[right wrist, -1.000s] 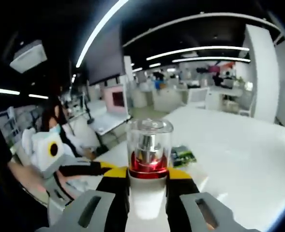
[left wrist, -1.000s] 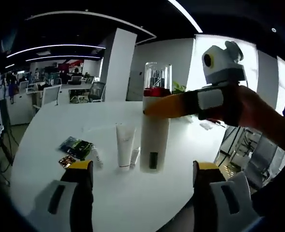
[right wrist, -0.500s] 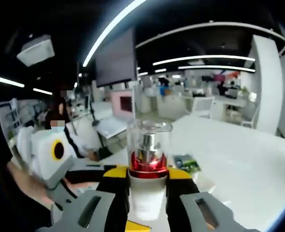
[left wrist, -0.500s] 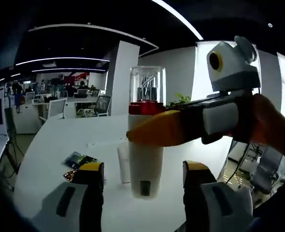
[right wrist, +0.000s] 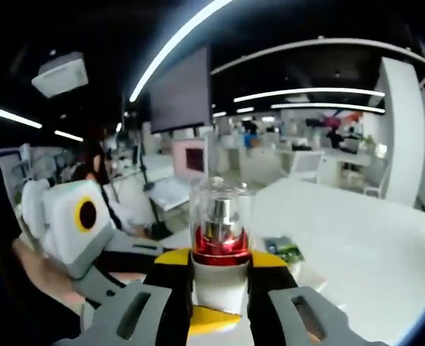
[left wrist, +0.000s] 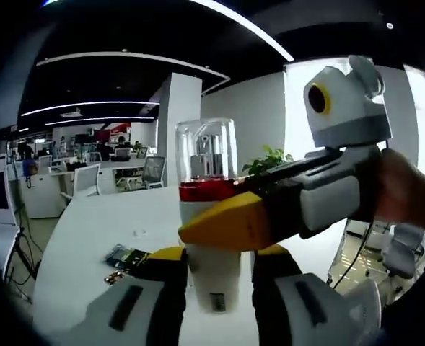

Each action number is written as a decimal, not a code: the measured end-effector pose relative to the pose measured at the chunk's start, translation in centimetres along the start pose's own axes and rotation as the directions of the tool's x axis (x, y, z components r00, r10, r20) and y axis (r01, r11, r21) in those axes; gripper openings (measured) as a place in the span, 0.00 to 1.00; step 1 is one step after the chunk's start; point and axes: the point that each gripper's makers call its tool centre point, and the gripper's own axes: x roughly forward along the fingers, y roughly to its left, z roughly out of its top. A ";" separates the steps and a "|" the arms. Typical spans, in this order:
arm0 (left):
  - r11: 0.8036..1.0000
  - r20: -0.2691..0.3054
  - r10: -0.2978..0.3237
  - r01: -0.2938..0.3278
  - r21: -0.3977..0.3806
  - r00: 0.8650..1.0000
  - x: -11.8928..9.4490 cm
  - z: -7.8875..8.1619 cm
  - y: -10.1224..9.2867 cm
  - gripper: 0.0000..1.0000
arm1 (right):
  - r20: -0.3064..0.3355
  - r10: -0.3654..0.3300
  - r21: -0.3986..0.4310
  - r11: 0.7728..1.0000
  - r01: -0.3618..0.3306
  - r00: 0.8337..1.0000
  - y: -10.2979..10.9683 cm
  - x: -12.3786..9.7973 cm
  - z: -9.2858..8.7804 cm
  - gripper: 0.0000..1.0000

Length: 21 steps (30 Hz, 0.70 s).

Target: Arrange the skincare products in the storage area until every visible bottle or jar stands upright without overlapping.

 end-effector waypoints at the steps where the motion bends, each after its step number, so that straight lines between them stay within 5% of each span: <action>1: 1.000 0.000 0.004 -0.004 0.002 1.000 0.0 0.0 0.1 0.34 | 0.001 0.000 0.002 1.000 0.000 1.000 0.0 0.0 0.0 0.19; 8: 1.000 -0.021 0.020 -0.019 0.020 1.000 -0.1 0.1 0.5 0.30 | 0.003 -0.019 0.022 1.000 0.019 1.000 0.1 -0.1 0.1 0.19; 15: 0.994 -0.017 -0.080 0.079 -0.073 0.997 -0.4 0.1 0.0 0.29 | 0.014 -0.007 0.098 0.995 0.006 1.000 0.0 -0.4 0.2 0.20; 21: 0.980 -0.012 -0.157 0.155 -0.127 0.987 -0.9 -0.3 -0.4 0.29 | -0.012 0.086 0.089 0.992 -0.084 0.996 1.2 -0.9 -0.1 0.21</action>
